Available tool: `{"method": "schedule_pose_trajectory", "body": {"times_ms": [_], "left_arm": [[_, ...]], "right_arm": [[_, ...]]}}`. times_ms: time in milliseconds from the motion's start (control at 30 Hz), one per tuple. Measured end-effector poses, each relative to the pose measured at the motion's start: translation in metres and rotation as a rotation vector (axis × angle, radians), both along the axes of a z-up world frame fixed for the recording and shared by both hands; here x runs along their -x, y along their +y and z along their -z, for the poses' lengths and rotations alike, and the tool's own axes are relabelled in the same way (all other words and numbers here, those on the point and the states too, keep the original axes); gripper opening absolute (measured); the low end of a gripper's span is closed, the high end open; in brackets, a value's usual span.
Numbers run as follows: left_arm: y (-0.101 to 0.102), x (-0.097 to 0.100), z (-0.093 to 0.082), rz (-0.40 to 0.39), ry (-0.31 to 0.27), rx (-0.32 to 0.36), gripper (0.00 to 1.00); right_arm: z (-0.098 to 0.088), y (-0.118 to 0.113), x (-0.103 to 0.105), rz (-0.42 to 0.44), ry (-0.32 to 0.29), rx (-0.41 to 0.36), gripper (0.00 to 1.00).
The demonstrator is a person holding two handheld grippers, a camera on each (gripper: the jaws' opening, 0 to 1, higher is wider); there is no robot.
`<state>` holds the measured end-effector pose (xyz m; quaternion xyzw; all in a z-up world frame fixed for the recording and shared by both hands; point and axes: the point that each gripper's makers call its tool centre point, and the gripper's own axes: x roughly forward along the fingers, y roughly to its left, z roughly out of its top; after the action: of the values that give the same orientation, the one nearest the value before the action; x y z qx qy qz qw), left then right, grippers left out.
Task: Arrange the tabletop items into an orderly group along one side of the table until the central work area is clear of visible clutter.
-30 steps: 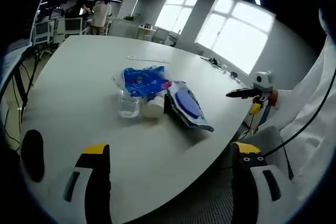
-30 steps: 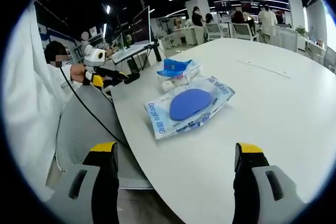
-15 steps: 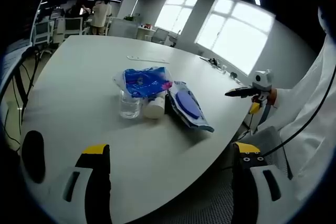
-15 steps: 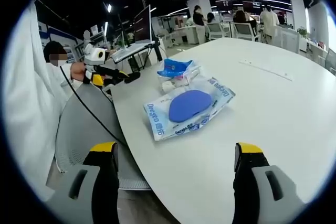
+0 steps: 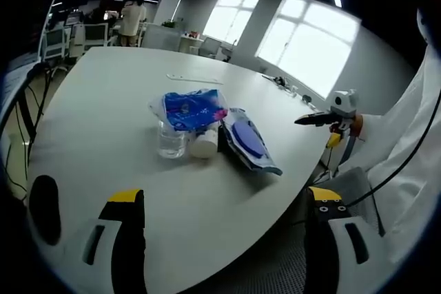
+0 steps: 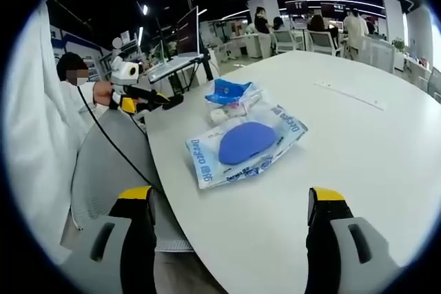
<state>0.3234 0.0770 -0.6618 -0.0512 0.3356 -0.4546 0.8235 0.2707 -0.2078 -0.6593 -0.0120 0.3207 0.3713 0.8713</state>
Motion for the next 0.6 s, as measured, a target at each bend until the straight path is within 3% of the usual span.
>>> {"method": "schedule_pose_trajectory", "body": {"times_ms": [600], "left_arm": [[-0.005,-0.020,-0.009,0.000,-0.019,0.000,1.00]], "right_arm": [[-0.016,0.002,-0.041,0.009,-0.056,-0.003,0.90]]}}
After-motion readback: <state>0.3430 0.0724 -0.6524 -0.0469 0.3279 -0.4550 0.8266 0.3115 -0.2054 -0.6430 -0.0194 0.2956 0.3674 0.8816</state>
